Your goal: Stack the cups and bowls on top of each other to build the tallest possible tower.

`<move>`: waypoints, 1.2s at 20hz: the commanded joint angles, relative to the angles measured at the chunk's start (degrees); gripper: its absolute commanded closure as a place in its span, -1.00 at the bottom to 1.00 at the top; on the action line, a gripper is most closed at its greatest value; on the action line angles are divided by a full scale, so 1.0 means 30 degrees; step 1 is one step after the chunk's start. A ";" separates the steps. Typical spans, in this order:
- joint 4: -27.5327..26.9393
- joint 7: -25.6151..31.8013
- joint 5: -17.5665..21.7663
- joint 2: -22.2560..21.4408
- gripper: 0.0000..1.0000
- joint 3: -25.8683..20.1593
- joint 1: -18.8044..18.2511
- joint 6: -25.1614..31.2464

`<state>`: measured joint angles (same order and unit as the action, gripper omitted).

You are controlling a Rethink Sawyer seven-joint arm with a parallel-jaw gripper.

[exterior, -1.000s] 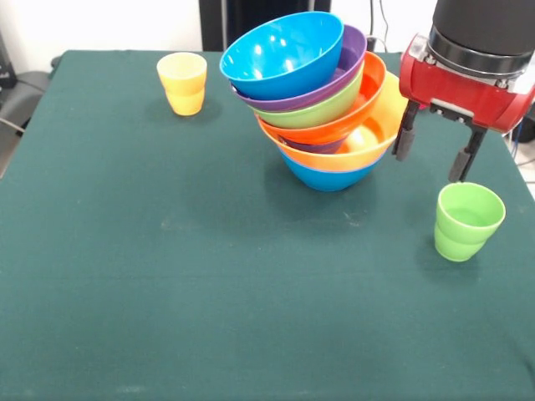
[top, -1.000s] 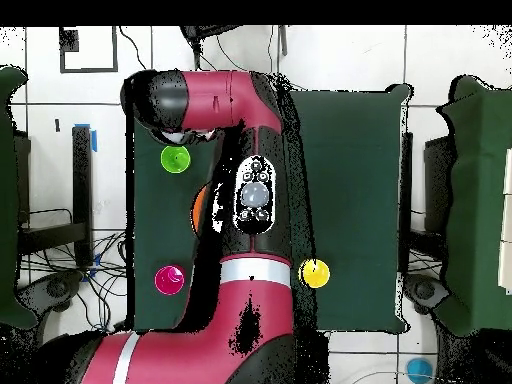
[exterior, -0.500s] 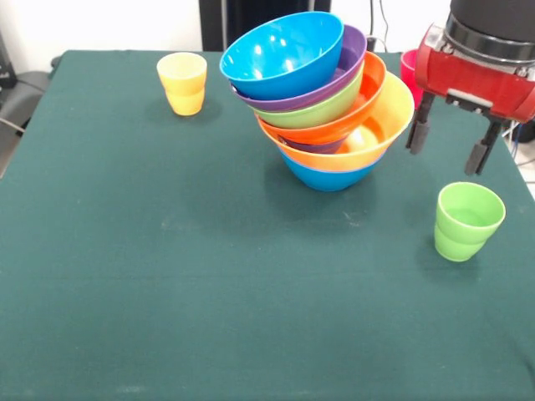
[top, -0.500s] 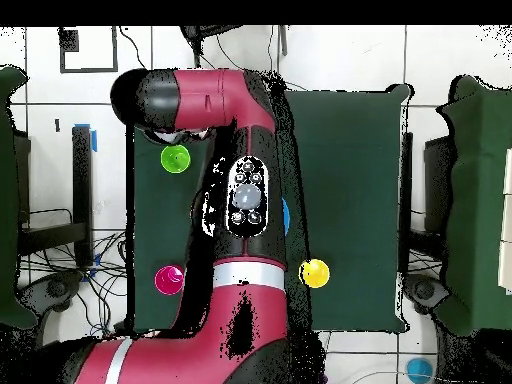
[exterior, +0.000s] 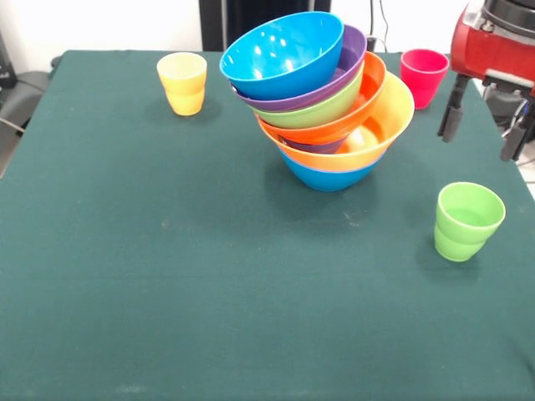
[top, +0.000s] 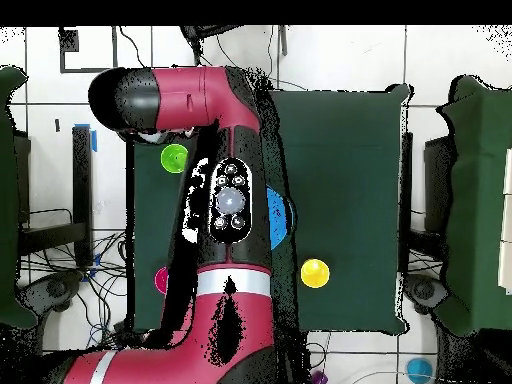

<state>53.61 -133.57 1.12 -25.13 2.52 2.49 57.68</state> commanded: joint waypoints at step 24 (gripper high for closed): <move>-0.4916 -0.3376 -0.0414 0.5203 -1.00 0.0324 0.1771 0.1544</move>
<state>42.77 -133.57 0.96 -13.37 5.53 5.92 57.69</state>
